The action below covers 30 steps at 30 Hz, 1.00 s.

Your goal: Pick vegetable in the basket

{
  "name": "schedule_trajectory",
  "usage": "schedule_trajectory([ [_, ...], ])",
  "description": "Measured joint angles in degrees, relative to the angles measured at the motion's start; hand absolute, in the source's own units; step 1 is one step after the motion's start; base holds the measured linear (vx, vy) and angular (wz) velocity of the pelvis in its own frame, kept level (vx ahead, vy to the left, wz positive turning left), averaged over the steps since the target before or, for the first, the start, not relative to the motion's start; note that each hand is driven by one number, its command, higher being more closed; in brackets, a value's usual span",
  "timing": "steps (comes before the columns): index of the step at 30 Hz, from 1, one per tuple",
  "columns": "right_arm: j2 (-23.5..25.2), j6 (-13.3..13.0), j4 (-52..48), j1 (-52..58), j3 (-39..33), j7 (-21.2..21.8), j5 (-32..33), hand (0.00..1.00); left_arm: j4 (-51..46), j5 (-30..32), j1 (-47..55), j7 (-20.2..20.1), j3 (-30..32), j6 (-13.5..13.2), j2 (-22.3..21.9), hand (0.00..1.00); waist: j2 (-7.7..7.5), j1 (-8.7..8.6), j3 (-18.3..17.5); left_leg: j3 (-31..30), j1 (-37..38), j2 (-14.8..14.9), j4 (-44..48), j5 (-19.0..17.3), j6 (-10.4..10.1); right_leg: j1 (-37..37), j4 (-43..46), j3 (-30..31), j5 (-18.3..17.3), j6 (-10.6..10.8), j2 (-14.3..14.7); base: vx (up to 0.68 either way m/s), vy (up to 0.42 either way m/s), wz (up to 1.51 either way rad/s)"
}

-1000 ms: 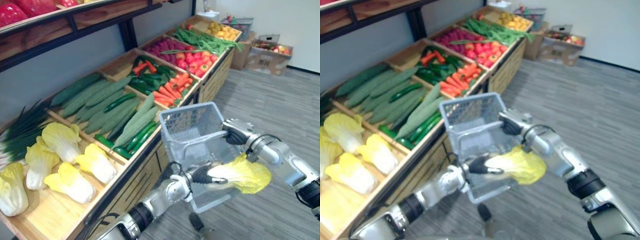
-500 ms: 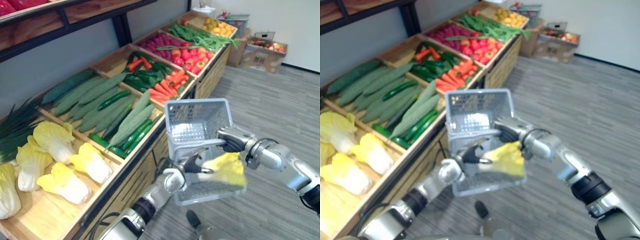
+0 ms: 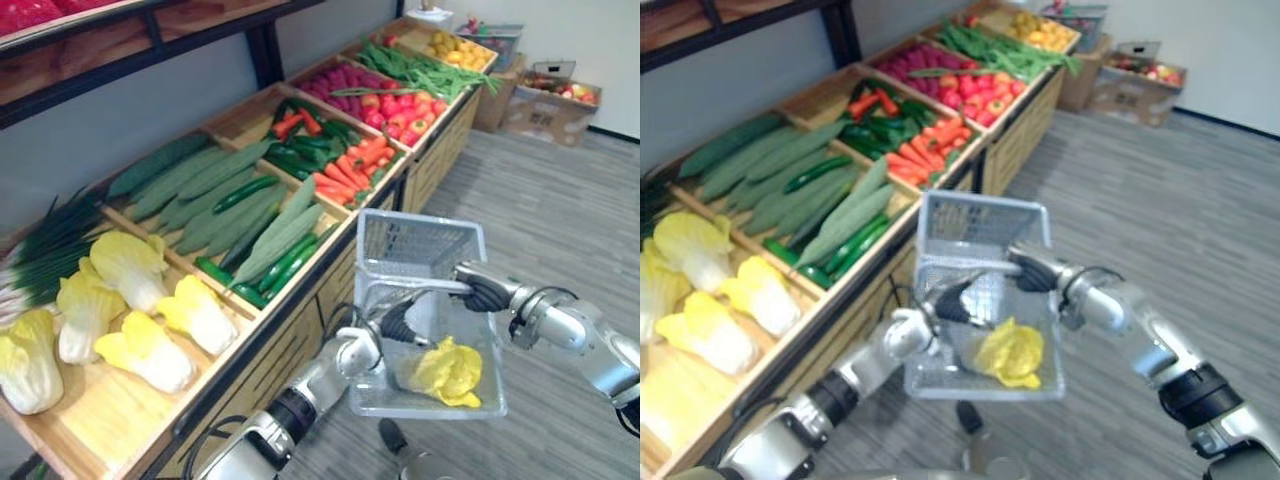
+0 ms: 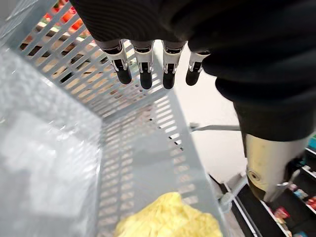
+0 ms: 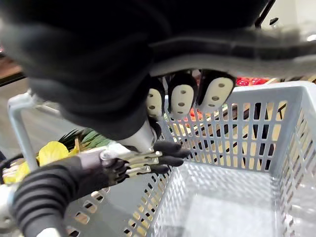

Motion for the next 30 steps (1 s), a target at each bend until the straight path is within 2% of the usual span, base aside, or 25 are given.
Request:
schedule_trajectory([
  [1, 0.00, -0.01, -0.01, 1.25, -1.22, 0.00, 0.00, 1.00, -3.74, -0.41, -0.03, -0.79, -1.72, -0.34, 0.99, 0.00, 0.00, 0.00, 0.00, -0.70, -0.35, -0.01, -0.01, 0.08, 0.13, 0.02, 0.00, -0.60, -0.01, 0.00, -0.33, -0.03, -0.022, 0.22],
  [4, 1.04, -2.37, -1.36, 5.89, -5.35, 0.09, 0.19, 1.00, -9.12, -6.26, -0.02, -3.92, -5.39, 1.66, 4.96, 0.00, 0.01, -0.06, 0.03, -3.43, -0.94, 0.29, 0.00, 0.35, 0.58, 0.88, 0.00, -3.03, -0.05, 0.00, -1.22, -0.05, -0.047, 0.44],
  [6, 3.32, -3.75, -1.31, 8.35, -7.41, 0.03, 1.19, 1.00, -13.46, -10.82, -0.02, -5.76, -7.49, 3.55, 8.67, 0.00, -0.02, -0.14, 0.05, -5.45, -2.07, 0.21, 0.05, 0.38, 0.62, 0.89, 0.01, -4.81, -0.07, 0.00, -2.20, -0.07, -0.051, 0.55],
  [9, 6.93, -4.57, 0.25, 10.91, -8.65, -0.97, 1.02, 1.00, -19.15, -15.97, -0.03, -7.23, -10.19, 4.62, 14.55, 0.00, -0.11, -0.05, 0.02, -8.54, -3.06, 0.25, 0.09, 0.71, 1.13, 1.68, 0.04, -7.67, -0.43, -0.13, -3.50, -0.05, -0.034, 0.53],
  [10, 8.86, -4.14, 4.33, 11.41, -10.34, -2.13, 0.81, 1.00, -26.11, -18.68, -0.04, -8.27, -11.87, 3.06, 17.51, 0.00, -0.24, 0.54, 0.00, -9.49, -3.53, 0.21, 0.11, 0.83, 1.25, 1.82, 0.14, -8.74, -0.54, -0.03, -4.12, -0.06, -0.029, 0.65],
  [11, 10.63, -2.76, 10.13, 11.50, -12.47, -3.10, 0.55, 1.00, -35.02, -21.55, -0.12, -8.94, -14.47, -0.25, 18.49, 0.00, -0.22, 1.76, -0.09, -10.50, -4.26, 0.07, 0.16, 1.03, 1.53, 1.89, 0.14, -9.90, -0.67, 0.11, -4.87, -0.05, -0.008, 0.56],
  [12, 11.63, -1.69, 12.64, 11.53, -13.64, -3.67, 0.22, 1.00, -39.29, -23.19, -0.16, -9.17, -15.81, -2.31, 18.37, 0.00, -0.22, 2.55, -0.09, -11.02, -4.52, -0.08, 0.15, 1.07, 1.61, 1.97, 0.12, -10.36, -0.73, 0.19, -5.25, -0.03, 0.025, 0.59],
  [13, 13.55, 0.62, 16.95, 11.62, -15.86, -4.87, -1.56, 1.00, -45.80, -26.36, -0.26, -9.43, -17.73, -6.03, 17.54, 0.00, -0.22, 3.49, -0.16, -12.57, -5.23, -0.29, 0.13, 1.26, 2.05, 2.25, 0.01, -11.61, -0.81, 0.30, -6.01, -0.02, 0.030, 0.50],
  [15, 15.52, 3.10, 22.35, 12.51, -18.50, -5.28, -3.72, 1.00, -50.52, -28.94, -0.37, -9.52, -18.28, -9.03, 17.36, 0.00, -0.56, 4.62, -0.58, -15.07, -6.37, -0.59, -0.01, 1.53, 2.50, 2.71, -0.05, -14.01, -0.96, 0.48, -7.08, -0.03, 0.025, 0.72],
  [16, 17.17, 4.96, 25.62, 14.30, -21.25, -5.84, -5.45, 1.00, -50.45, -29.91, -0.36, -9.35, -17.87, -9.23, 18.41, 0.00, -0.41, 5.20, -1.57, -17.29, -7.57, -0.88, -0.20, 1.91, 3.05, 2.88, -0.09, -16.15, -0.97, 0.50, -8.00, -0.01, 0.014, 0.83],
  [17, 18.08, 5.65, 27.21, 15.24, -22.96, -6.23, -5.81, 1.00, -50.08, -30.89, -0.25, -9.35, -17.84, -9.02, 19.16, 0.00, -0.55, 5.54, -1.54, -18.68, -8.00, -1.18, -0.55, 2.18, 3.42, 3.26, -0.12, -17.19, -0.98, 0.50, -8.48, -0.01, 0.014, 0.96],
  [18, 19.69, 7.13, 30.17, 17.28, -26.08, -7.35, -5.80, 1.00, -49.79, -32.01, 0.71, -9.32, -17.77, -8.52, 20.76, 0.00, -1.13, 5.83, -1.52, -20.98, -8.65, -1.96, -1.57, 2.90, 3.99, 3.65, -0.11, -19.35, -1.00, 0.54, -9.48, -0.02, 0.016, 0.97],
  [19, 21.07, 8.03, 32.40, 18.94, -29.14, -7.62, -5.78, 1.00, -49.87, -33.47, 2.29, -9.33, -17.66, -8.52, 22.73, 0.00, -0.80, 5.92, -2.24, -23.20, -9.74, -2.75, -2.30, 3.63, 4.49, 3.73, -0.11, -21.37, -1.00, 0.54, -10.57, -0.04, 0.021, 1.05],
  [20, 22.43, 8.86, 33.63, 20.00, -31.65, -8.50, -5.73, 1.00, -49.91, -33.77, 3.60, -9.35, -17.18, -8.48, 24.03, 0.00, -1.52, 5.99, -2.05, -24.81, -10.32, -3.39, -2.97, 4.18, 4.93, 3.89, -0.06, -22.94, -1.00, 0.54, -11.30, -0.02, 0.013, 0.80],
  [22, 24.94, 10.03, 36.04, 20.56, -35.90, -10.43, -5.56, 1.00, -50.05, -34.44, 6.15, -9.37, -15.42, -8.36, 25.54, 0.00, -1.24, 6.07, -2.52, -27.43, -10.49, -4.42, -4.18, 5.11, 5.52, 4.93, -0.05, -25.30, -1.00, 0.54, -12.46, -0.02, 0.019, 0.71],
  [23, 26.35, 10.24, 37.24, 20.93, -38.41, -11.81, -5.32, 1.00, -50.67, -36.03, 7.48, -9.38, -14.11, -7.89, 25.98, 0.00, -1.79, 6.17, -2.59, -28.98, -10.69, -4.82, -4.74, 5.48, 6.12, 5.61, 0.01, -26.70, -1.00, 0.54, -13.01, -0.03, 0.026, 0.70],
  [24, 26.98, 10.32, 37.60, 21.02, -39.44, -12.25, -4.99, 1.00, -51.29, -36.05, 8.21, -9.37, -13.17, -7.81, 26.20, 0.00, -1.33, 6.26, -3.15, -29.58, -10.75, -5.06, -5.05, 5.65, 6.38, 5.81, 0.02, -27.34, -1.00, 0.54, -13.30, -0.03, 0.019, 0.61],
  [25, 27.97, 10.48, 37.73, 21.15, -41.21, -12.84, -4.33, 1.00, -52.84, -36.06, 9.53, -9.32, -11.44, -7.79, 26.86, 0.00, -2.31, 6.49, -3.22, -30.77, -11.24, -5.51, -5.58, 5.99, 6.57, 5.87, 0.04, -28.58, -1.00, 0.55, -13.78, -0.02, 0.008, 0.48],
  [27, 28.84, 10.60, 38.20, 21.15, -43.22, -13.89, -3.12, 1.00, -54.96, -36.02, 10.95, -9.19, -9.39, -7.79, 26.96, 0.00, -1.95, 7.26, -3.71, -32.38, -11.25, -6.25, -7.08, 7.11, 6.81, 6.34, 0.03, -30.24, -1.01, 0.56, -14.41, -0.02, -0.003, 0.49],
  [30, 30.21, 10.59, 42.33, 20.75, -48.26, -15.44, -2.29, 1.00, -57.30, -35.91, 13.97, -8.31, -4.38, -7.78, 26.96, 0.00, -2.49, 7.95, -3.86, -36.49, -11.63, -7.15, -10.08, 9.60, 7.00, 7.58, -0.04, -34.65, -1.71, 1.30, -15.22, -0.01, -0.032, 0.74],
])
